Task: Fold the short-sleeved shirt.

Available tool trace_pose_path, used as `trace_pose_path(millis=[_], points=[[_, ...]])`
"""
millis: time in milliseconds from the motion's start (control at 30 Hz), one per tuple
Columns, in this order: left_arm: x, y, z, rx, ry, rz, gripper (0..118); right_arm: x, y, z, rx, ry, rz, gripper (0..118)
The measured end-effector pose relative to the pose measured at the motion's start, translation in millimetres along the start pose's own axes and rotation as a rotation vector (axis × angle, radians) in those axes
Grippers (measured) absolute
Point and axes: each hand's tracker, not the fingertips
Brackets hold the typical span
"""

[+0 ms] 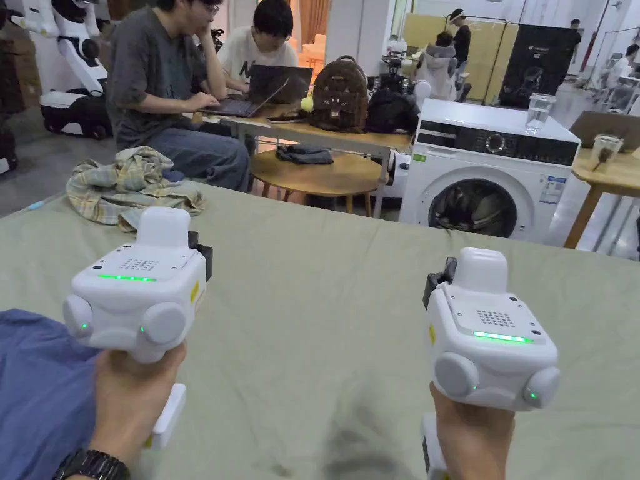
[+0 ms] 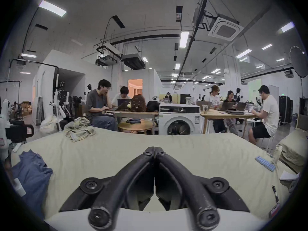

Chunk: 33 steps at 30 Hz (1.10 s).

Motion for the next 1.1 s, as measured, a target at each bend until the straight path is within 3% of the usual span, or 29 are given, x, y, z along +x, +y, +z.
trace_pose_path(millis=[233,367,400,467,500,733,967,1033,1100], points=[[-91.4,-11.5,18.0,-0.164,0.085,0.051,0,-64.2,-14.3,-7.6,-0.042,0.125,0.015,0],[-138.5,-23.5,14.2,-0.355,0.091,0.110,0,-88.9,-24.6,-8.7,-0.065,0.175,0.035,0],[-148.6,-27.8,12.7,-0.372,0.092,0.130,9,-93.7,-26.5,-9.7,-0.070,0.184,0.041,0],[-168.8,-36.7,6.5,-0.461,0.063,0.163,56,-101.4,-31.4,-9.4,-0.078,0.202,0.058,0],[-176.2,-41.9,3.4,-0.511,0.045,0.185,63,-104.6,-33.8,-9.2,-0.082,0.209,0.070,0],[-191.5,-76.6,-16.5,-0.724,0.017,0.208,60,-108.8,-47.5,-10.8,-0.109,0.233,0.130,0],[-183.0,-144.0,-59.0,-1.016,0.010,0.262,64,-97.6,-57.9,-15.1,-0.150,0.213,0.133,0],[-169.3,-145.1,-53.7,-0.916,0.012,0.131,64,-94.2,-60.5,-16.2,-0.161,0.210,0.129,0],[-162.2,-143.6,-55.6,-0.935,0.040,0.125,64,-91.4,-63.4,-16.9,-0.165,0.205,0.131,0]])
